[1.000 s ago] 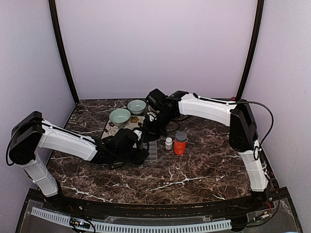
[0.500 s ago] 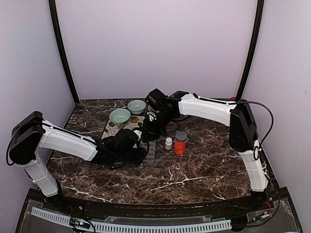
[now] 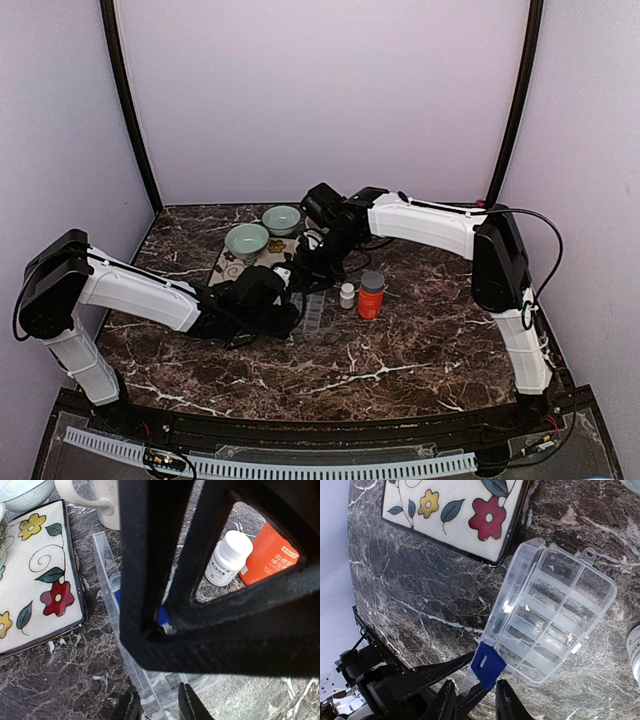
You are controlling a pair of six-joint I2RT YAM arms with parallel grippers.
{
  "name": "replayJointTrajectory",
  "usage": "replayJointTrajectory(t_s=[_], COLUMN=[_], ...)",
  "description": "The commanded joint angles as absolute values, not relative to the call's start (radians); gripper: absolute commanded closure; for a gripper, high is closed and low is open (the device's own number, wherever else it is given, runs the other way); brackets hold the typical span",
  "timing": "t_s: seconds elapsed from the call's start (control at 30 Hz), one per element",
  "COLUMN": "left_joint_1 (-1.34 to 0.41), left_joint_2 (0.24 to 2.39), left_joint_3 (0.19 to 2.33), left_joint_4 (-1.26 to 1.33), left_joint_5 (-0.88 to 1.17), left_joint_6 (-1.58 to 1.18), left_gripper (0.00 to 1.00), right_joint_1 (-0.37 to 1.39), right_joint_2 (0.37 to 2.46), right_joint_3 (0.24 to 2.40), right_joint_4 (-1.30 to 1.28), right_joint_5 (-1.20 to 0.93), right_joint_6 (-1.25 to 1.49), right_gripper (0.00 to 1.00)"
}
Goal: Sort the pills into containers
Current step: Pass from the right arm to the left
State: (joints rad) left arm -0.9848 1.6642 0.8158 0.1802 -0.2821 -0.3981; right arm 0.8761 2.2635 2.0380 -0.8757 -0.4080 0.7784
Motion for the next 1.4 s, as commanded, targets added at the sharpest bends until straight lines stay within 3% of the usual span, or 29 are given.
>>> replayJointTrajectory(t_s=[0.0,0.57,1.13,1.37], left_joint_1=[-0.989,-0.989,-0.989,-0.988], left_joint_2=[1.659,1.617,1.635,1.648], left_joint_3=[0.797,0.759,0.776,0.794], left_joint_4=[0.160,0.161,0.179,0.180], left_joint_5=[-0.283,-0.279,-0.302,-0.310], left_joint_6=[-0.383,-0.357,-0.330,-0.296], left_gripper=[0.72,0.73,0.71,0.80], right_joint_1=[0.877,0.876,0.878,0.885], right_joint_2=[2.268,2.213,2.173,2.152], right_joint_3=[2.037,1.992,1.991,1.987], right_joint_4=[-0.871,-0.868,-0.918,-0.965], right_joint_5=[-0.415,-0.375,-0.298,-0.208], right_joint_6=[0.778,0.755,0.687,0.627], right_gripper=[0.69,0.54,0.51,0.51])
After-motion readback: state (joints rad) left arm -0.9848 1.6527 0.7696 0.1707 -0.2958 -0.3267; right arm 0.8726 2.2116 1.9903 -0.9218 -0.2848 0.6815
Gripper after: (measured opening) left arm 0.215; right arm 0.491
